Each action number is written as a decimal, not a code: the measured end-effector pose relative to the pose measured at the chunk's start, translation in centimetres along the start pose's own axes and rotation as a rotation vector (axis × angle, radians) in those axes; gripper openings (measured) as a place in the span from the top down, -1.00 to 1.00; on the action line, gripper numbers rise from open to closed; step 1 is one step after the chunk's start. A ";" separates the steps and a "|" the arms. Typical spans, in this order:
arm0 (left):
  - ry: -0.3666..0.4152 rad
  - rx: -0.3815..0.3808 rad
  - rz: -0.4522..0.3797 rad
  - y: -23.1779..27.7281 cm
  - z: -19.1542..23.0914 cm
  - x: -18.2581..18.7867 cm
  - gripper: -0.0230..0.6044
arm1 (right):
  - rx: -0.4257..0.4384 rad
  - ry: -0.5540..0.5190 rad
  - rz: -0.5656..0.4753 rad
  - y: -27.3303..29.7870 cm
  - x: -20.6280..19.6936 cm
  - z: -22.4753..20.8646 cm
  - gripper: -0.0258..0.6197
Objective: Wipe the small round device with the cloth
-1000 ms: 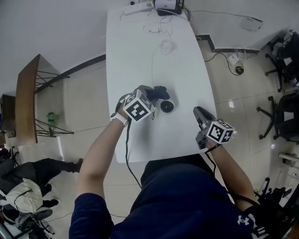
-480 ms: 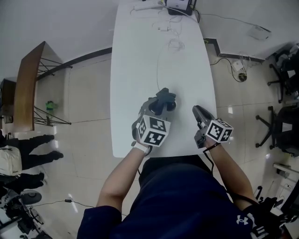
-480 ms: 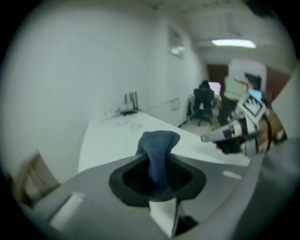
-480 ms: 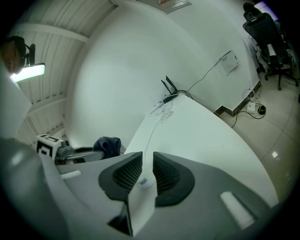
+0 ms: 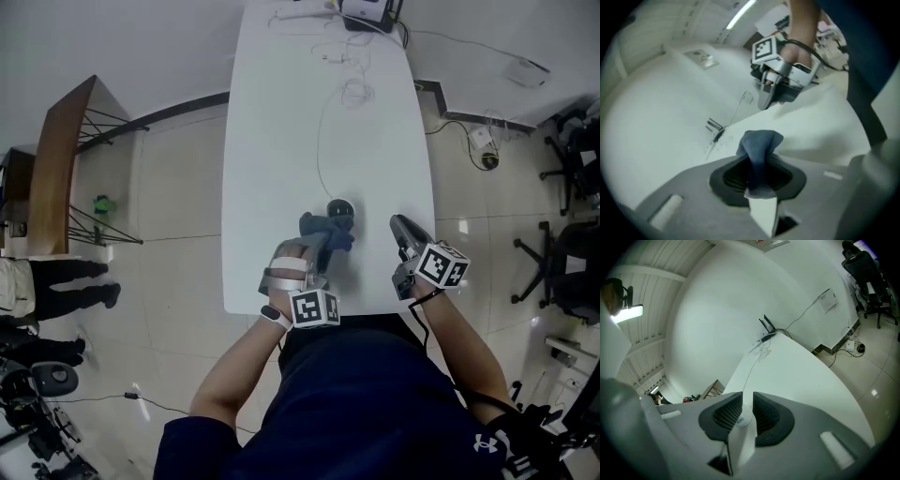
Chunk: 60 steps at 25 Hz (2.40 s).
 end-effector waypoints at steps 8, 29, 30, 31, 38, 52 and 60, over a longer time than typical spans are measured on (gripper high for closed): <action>-1.177 -0.542 -0.006 2.8 3.9 -4.1 0.66 | 0.022 -0.031 0.029 1.1 -0.1 1.5 0.69; -1.542 -0.766 -0.260 -5.0 5.4 -6.0 0.66 | 0.059 -0.473 -0.011 -1.9 1.2 12.9 0.86; -1.529 -0.774 -0.260 -5.1 5.3 -5.9 0.66 | 0.056 -0.479 -0.017 -2.1 1.3 13.0 0.86; -1.522 -0.781 -0.262 -5.2 5.3 -5.8 0.66 | 0.053 -0.483 -0.023 -2.1 1.4 13.1 0.86; -1.505 -0.806 -0.257 -5.0 4.6 -5.5 0.66 | 0.053 -0.477 -0.061 -2.0 1.0 13.7 0.87; -1.554 -0.857 -0.260 -4.9 4.5 -5.7 0.66 | 0.037 -0.486 -0.050 -1.8 0.6 13.7 0.88; -1.550 -0.865 -0.260 -4.8 4.6 -5.6 0.66 | 0.036 -0.486 -0.043 -1.7 0.4 13.6 0.88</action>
Point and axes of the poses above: the fingertips, and each gripper's own axes: y forward along the fingers, z to its left, x out of its top, the point moved 6 cm from there along -y, backward along the fingers, and after that the axes turned 15 degrees about z, right-handed, at the moved point
